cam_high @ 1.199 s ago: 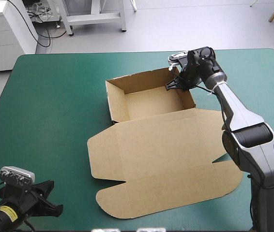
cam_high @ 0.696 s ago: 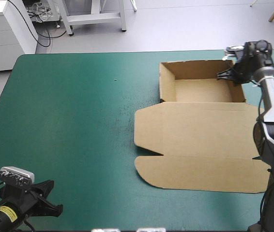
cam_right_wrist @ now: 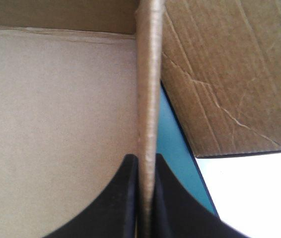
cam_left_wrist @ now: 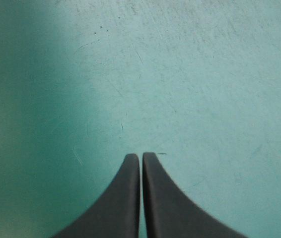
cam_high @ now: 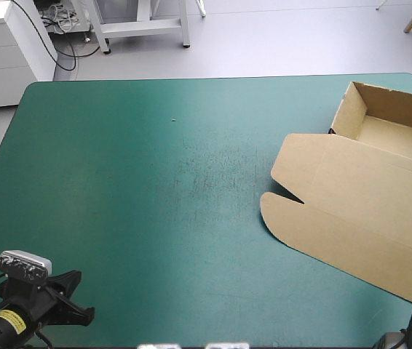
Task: Fold the box
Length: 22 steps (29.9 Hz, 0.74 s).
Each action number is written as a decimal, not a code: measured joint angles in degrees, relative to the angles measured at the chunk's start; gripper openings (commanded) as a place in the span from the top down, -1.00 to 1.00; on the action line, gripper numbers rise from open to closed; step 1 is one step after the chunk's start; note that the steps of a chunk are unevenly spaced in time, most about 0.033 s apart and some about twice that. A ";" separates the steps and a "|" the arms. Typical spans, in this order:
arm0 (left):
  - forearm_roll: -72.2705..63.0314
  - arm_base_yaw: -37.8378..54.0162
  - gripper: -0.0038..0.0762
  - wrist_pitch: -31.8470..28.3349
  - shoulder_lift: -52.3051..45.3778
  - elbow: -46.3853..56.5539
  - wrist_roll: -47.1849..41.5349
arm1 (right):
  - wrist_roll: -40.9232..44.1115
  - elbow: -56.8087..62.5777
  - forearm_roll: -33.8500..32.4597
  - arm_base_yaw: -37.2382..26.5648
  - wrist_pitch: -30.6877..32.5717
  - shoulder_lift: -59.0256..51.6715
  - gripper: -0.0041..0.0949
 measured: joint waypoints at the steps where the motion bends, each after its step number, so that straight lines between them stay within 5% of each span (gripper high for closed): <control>1: 0.00 0.00 0.92 0.00 0.00 0.00 0.00 | -0.57 0.00 0.24 0.00 -0.11 0.00 0.64; 7: 0.00 0.00 0.92 0.00 0.00 0.00 0.00 | -2.16 0.00 2.88 0.00 -0.12 -1.19 -0.11; 22: 0.00 0.00 0.92 0.00 0.00 0.00 0.00 | -2.36 0.00 11.96 1.24 0.79 -24.92 -0.05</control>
